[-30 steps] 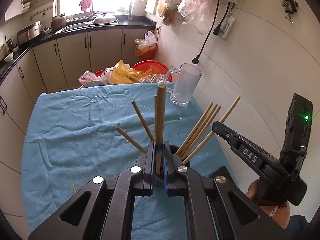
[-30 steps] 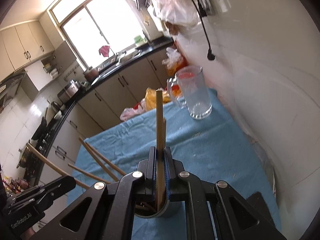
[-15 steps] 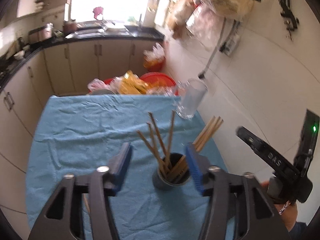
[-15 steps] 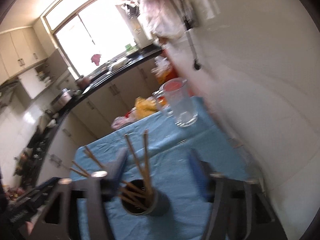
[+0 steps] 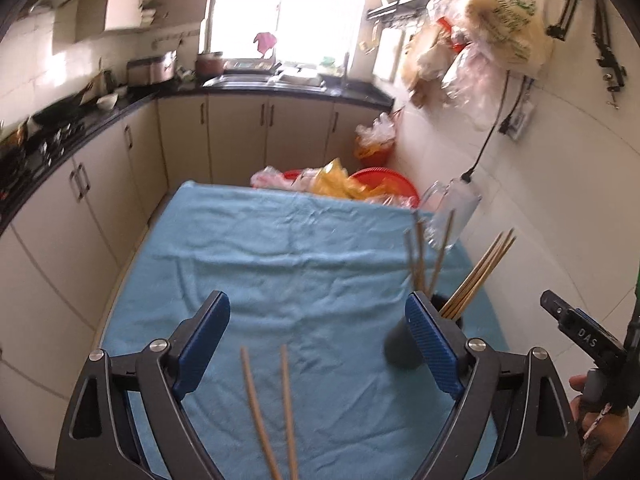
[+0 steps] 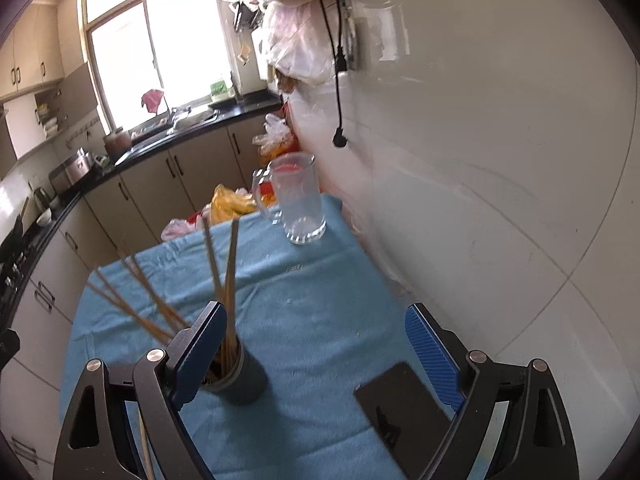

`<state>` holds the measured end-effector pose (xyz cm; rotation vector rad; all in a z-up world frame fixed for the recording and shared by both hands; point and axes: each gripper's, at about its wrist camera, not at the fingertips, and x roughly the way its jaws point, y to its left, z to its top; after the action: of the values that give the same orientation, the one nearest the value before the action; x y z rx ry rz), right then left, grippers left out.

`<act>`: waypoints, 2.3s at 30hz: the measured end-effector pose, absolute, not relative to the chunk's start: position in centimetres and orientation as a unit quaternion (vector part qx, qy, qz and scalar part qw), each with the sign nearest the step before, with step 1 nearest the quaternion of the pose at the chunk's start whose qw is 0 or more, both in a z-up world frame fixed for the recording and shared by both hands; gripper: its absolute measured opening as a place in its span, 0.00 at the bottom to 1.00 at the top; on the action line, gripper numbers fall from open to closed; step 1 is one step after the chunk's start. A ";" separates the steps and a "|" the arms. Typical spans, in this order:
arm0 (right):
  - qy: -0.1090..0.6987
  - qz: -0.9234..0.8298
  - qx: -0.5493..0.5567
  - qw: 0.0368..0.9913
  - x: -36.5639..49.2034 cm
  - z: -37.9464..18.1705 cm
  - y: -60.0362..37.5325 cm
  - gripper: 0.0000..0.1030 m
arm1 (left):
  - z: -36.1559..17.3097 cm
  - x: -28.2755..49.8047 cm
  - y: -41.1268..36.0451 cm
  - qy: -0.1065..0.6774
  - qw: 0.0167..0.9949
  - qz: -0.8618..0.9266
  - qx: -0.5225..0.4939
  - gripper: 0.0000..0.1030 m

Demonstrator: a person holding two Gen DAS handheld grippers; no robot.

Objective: Organize utensils
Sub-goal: 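Move both open grippers back over the last two chopsticks on the towel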

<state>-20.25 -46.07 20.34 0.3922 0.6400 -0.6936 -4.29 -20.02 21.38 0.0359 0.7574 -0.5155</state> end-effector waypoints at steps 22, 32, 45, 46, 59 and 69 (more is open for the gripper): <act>0.403 -0.210 0.168 0.875 -16.1 15.0 -35.8 0.91 | 11.4 -2.6 -10.3 0.490 0.855 -0.169 -0.011 0.86; 0.430 -0.154 0.165 0.874 -15.3 13.2 -34.7 0.91 | 6.5 -0.9 -12.5 0.541 0.824 -0.167 0.005 0.86; 0.448 -0.115 0.154 0.873 -14.6 12.1 -34.7 0.91 | 1.4 1.1 -16.7 0.570 0.804 -0.158 0.063 0.81; 0.450 -0.112 0.152 0.873 -14.4 12.1 -34.7 0.91 | 1.2 1.0 -16.7 0.565 0.808 -0.150 0.074 0.80; 0.512 -0.029 0.194 0.837 -7.7 8.5 -32.3 0.82 | 1.1 1.8 -10.6 0.563 0.820 -0.081 0.067 0.78; 0.588 -0.012 0.227 0.776 0.3 3.5 -29.4 0.52 | 1.3 1.5 -8.8 0.573 0.815 -0.073 0.046 0.78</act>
<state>0.27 -29.44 3.46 0.4912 1.2735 -0.0260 1.49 -8.76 1.33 0.0991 1.2212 -0.1557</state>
